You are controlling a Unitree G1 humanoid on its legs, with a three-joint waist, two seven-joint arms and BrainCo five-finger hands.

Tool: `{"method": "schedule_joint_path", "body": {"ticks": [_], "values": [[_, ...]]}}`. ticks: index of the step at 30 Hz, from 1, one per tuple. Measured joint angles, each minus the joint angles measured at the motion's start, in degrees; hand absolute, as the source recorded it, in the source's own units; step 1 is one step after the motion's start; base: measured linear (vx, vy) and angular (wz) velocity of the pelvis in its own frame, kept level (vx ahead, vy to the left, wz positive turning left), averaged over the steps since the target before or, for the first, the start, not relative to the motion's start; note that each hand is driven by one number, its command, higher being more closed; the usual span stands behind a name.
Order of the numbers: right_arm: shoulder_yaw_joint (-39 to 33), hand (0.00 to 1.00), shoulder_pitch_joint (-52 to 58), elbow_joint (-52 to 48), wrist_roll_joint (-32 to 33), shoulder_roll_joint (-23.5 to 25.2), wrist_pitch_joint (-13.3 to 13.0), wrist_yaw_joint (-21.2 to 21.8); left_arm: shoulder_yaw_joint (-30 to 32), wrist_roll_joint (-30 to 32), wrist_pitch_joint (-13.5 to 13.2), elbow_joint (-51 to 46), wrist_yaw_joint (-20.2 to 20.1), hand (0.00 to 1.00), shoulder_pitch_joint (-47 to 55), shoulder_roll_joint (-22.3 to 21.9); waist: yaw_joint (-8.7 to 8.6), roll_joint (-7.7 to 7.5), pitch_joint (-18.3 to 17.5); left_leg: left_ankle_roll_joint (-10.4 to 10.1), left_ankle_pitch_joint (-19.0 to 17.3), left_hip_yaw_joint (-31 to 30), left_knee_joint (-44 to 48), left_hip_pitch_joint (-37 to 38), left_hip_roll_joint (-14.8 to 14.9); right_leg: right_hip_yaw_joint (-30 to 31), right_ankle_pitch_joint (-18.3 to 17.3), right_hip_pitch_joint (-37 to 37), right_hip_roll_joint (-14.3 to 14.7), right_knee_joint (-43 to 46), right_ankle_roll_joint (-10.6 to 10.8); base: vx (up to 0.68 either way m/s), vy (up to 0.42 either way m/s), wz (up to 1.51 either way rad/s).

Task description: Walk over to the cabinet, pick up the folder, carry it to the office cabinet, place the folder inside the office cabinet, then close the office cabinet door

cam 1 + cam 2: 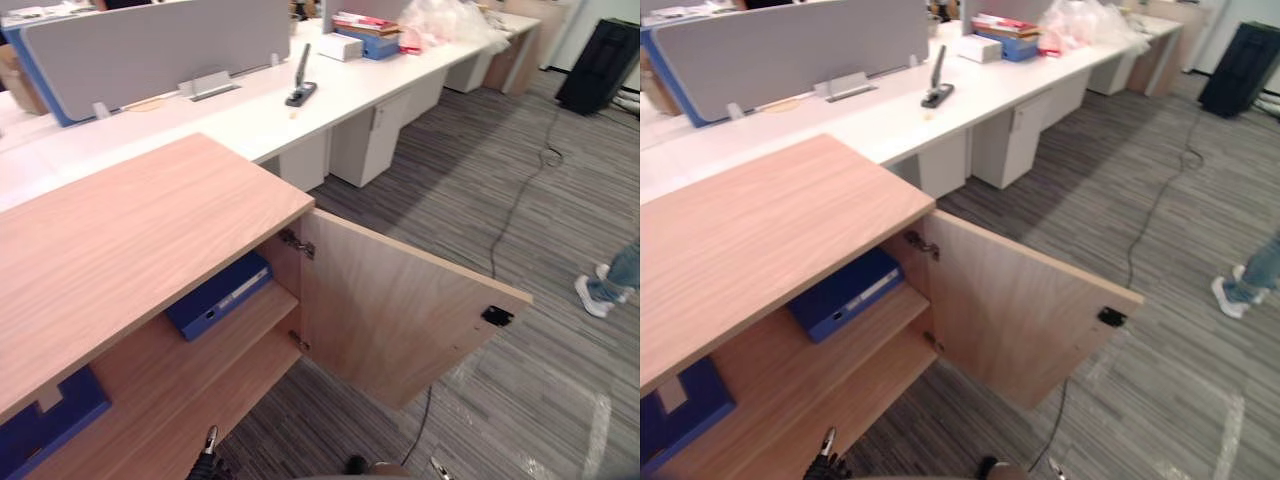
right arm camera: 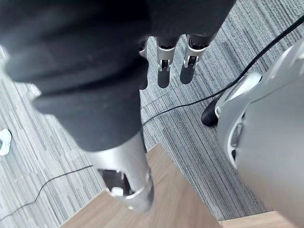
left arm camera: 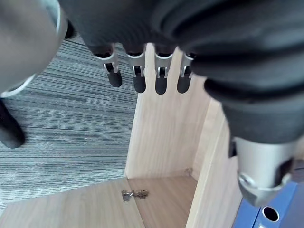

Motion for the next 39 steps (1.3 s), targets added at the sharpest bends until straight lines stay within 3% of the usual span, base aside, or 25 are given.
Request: {"method": "schedule_joint_path", "body": {"ticks": [1,3,5,7,9,10,11,12,14,16,17,18,19,20,22,24,27,33,39], "values": [[0.59,0.0,-0.33,0.07,-0.03,-0.35,-0.5,0.02,-0.13,0.02,-0.2,-0.05,0.18,0.0,0.28,-0.22,0.27,0.56,0.0,-0.31,-1.63,-6.97,-0.5,-1.99,-2.06,1.67,1.1,-0.1,0.89,-1.19,0.31,-0.13,0.137,-1.0],[1.18,0.0,-0.28,0.16,-0.08,-0.5,-0.8,0.07,0.33,0.19,-0.34,-0.09,0.22,0.0,0.63,-0.63,0.24,1.62,-0.33,1.46,-3.0,-10.67,-2.62,-2.66,-3.41,3.75,2.17,-0.8,1.62,-1.13,1.33,-0.12,0.145,-0.71],[1.79,0.0,0.95,-0.37,-0.25,0.43,-0.79,0.3,2.1,1.58,-0.72,-0.18,0.23,0.0,0.66,-0.64,-0.03,0.75,-0.53,2.12,-2.88,-7.53,-3.02,-2.49,-4.89,5.66,3.2,-2.52,0.65,0.64,2.04,-0.04,0.152,-0.61],[3.03,0.0,1.27,-2.34,-0.53,0.46,-0.67,0.34,2.68,2.58,-0.8,-0.12,0.24,0.0,0.94,-0.83,0.03,1.01,-0.16,2.14,-2.87,-4.25,-2.73,-2.49,-6.21,6.84,3.15,-5.86,-0.1,4.49,2.2,-0.02,0.187,-0.82],[4.52,0.0,1.07,-5.58,-1.65,0.44,-0.72,0.35,3.85,3.03,-0.77,-0.19,0.29,0.0,1.21,-1.12,0.26,1.28,0.08,2.16,-2.86,-0.75,-2.01,-3.03,-6.53,5.54,4.48,-7.93,-0.45,5.35,1.01,-0.01,0.15,-0.91],[4.51,0.0,0.28,-8.09,-2.29,0.39,-0.74,0.12,5.6,4.7,-0.77,-1.14,0.4,0.0,1.09,-1.85,0.39,2.47,0.37,2.39,-2.89,2.51,-1.33,-3.58,-5.48,-0.81,0.61,-9.82,-2.14,11.48,-2.55,0.01,0.064,-0.55],[4.49,0.0,-0.09,-9.09,-2.29,0.34,-0.75,0.05,5.93,4.84,-0.83,-1.74,0.41,0.0,1.07,-2.11,0.4,2.68,0.48,2.41,-2.9,3.43,-1.35,-3.44,-5.2,-4.82,-1.52,-10.32,-4.16,16.13,-2.77,0.04,0.084,-0.43],[4.6,0.0,-1.13,-10.01,-2.29,0.25,-0.86,-0.04,6.43,5.09,-0.83,-2.6,0.46,0.0,1.46,-2.34,0.63,2.83,0.2,2.41,-2.92,4.71,-0.51,-3.12,-4.88,-10.47,-4.09,-10.13,-8.3,22.76,-4.42,0.07,0.062,-0.21],[6.97,0.0,-3.36,-12.03,-2.34,-0.02,-0.96,0.13,6.97,5.39,-0.8,-2.62,0.53,0.0,3.16,-2.57,1.75,2.26,-1.23,2.39,-2.95,7.93,3.01,-2.97,-4.71,-15.3,-5.64,-9.04,-12.43,25.64,-6.21,0.08,-0.019,-0.7],[7.12,0.0,-5.3,-13.25,-2.32,-0.75,-1.06,0.33,7.0,5.36,-0.76,-2.16,0.57,0.0,4.56,-3.28,2.24,2.75,-2.07,2.41,-2.9,8.11,3.99,-2.54,-4.97,-18.21,-5.9,-7.46,-11.14,22.85,-5.94,0.1,-0.05,-1.03],[9.54,0.0,-7.81,-13.43,-2.33,-2.32,-1.37,0.34,6.67,5.31,-0.5,-0.4,0.51,0.0,4.77,-2.97,3.69,2.45,-3.73,3.39,-1.09,7.61,7.95,-6.23,-5.63,-13.75,-4.91,-6.47,-8.7,14.36,-2.56,0.08,-0.034,-1.14],[11.0,0.0,-8.66,-13.36,-2.32,-2.99,-1.52,0.32,6.52,5.04,-0.71,-0.4,0.5,0.0,4.74,-2.42,4.21,1.5,-4.14,3.87,-2.0,7.01,7.53,-7.75,-6.24,-11.8,-3.93,-6.3,-8.43,10.28,0.32,0.04,-0.042,-1.15],[13.05,0.0,-10.28,-12.96,-2.38,-4.25,-1.56,0.38,6.55,4.54,-0.82,-0.08,0.52,0.0,4.44,-2.15,4.57,1.59,-4.18,4.25,-2.23,5.84,0.43,-7.89,-6.66,-10.58,-0.75,-5.97,-7.1,5.58,0.56,-0.05,-0.085,-0.79],[15.49,0.0,-12.04,-12.96,-2.61,-5.96,-1.56,0.55,6.65,3.9,-1.02,-0.04,0.8,0.0,4.28,-1.93,4.56,2.11,-4.47,3.15,5.79,5.7,-8.81,-7.94,-5.14,-10.06,2.65,-5.29,-4.81,-0.1,0.62,-0.09,-0.085,-0.94],[18.34,0.0,-13.46,-14.42,-3.69,-6.98,-1.46,0.7,6.55,1.21,-1.44,-0.06,1.82,0.0,4.13,-1.49,4.76,1.91,-4.38,2.26,5.89,5.08,-10.21,-7.73,-4.35,-8.87,5.1,-4.4,-3.21,-4.78,0.6,-0.07,-0.05,-0.44],[19.92,0.0,-13.47,-17.31,-4.75,-7.1,-1.45,1.13,6.39,-2.69,-1.74,-0.15,2.63,0.0,4.11,-1.12,4.56,0.39,-3.91,1.88,6.12,4.64,-10.86,-6.72,-4.17,-9.46,6.04,-1.97,-2.59,-8.23,0.49,-0.05,-0.038,0.17],[21.32,0.0,-15.4,-21.47,-7.28,-7.89,-1.56,1.68,6.53,-3.01,-1.8,-0.23,2.93,0.0,4.53,-1.01,4.99,-0.68,-4.32,1.62,6.11,3.58,-12.16,-6.31,-3.77,-10.65,8.45,0.52,-1.24,-13.55,0.05,-0.04,-0.047,0.15],[25.26,0.0,-25.24,-21.45,-9.35,-12.71,-1.61,2.4,7.06,-3.0,-1.82,-0.86,2.81,0.0,6.11,0.33,6.49,-0.9,-3.82,0.36,6.51,2.73,-13.47,-5.37,-3.25,-10.95,8.7,1.32,-0.59,-13.58,0.09,-0.05,-0.014,0.04],[33.17,0.0,-35.22,-18.49,-11.1,-15.57,-1.62,2.77,7.28,-4.29,-1.89,-1.33,2.77,0.0,6.44,1.93,6.76,-1.31,-3.11,0.3,6.59,0.85,-13.87,-4.74,-3.27,-12.36,8.82,2.36,-0.66,-13.58,-0.12,0.01,0.027,0.13]]}}
